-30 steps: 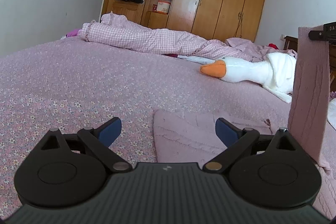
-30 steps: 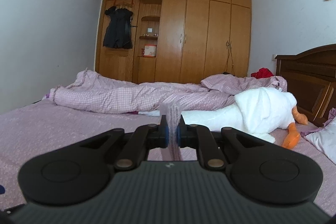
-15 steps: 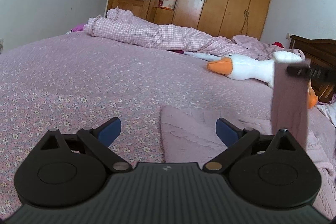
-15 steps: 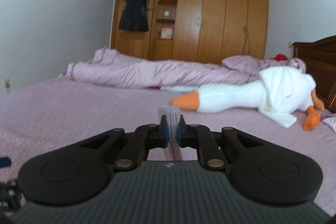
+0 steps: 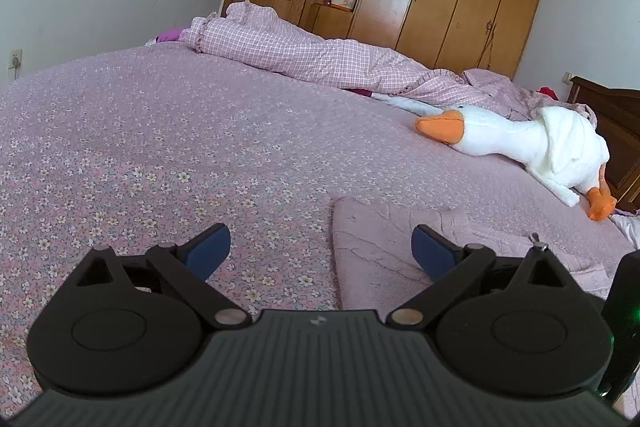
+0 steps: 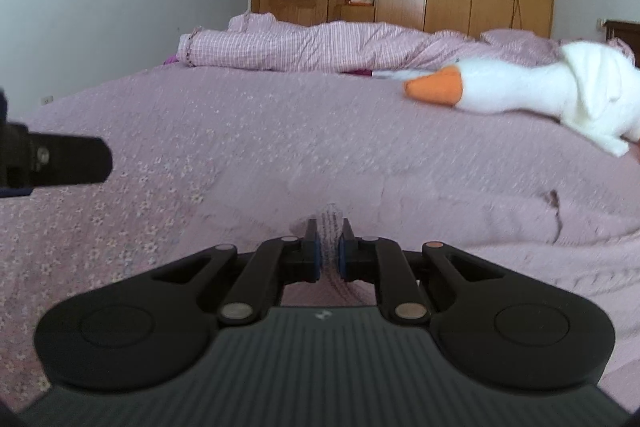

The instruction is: Fold small clothes

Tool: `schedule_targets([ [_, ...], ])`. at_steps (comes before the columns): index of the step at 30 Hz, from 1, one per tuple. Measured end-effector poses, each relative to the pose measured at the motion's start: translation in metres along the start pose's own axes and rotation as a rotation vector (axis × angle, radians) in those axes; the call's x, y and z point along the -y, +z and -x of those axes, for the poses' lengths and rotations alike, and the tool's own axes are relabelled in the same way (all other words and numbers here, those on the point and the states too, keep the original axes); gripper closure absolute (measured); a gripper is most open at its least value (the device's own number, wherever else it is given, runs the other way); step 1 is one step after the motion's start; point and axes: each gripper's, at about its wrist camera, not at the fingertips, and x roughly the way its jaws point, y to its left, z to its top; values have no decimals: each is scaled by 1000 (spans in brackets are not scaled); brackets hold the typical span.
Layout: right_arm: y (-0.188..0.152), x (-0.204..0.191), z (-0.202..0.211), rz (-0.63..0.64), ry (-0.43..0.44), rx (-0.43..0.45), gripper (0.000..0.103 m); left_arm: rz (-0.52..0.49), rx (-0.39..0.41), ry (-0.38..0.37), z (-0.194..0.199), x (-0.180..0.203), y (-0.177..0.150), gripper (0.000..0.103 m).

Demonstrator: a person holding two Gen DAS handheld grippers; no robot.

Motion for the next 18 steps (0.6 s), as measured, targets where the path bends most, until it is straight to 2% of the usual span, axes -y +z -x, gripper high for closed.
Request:
schedule_targets([
  [17,-11,9,6,-118,106,-79,89,-22,-15,-1,-3,8,-5,3],
  [18,-12,10,7,-126,116,-79,85,-23,-15,-1,-3,8,-5,3],
])
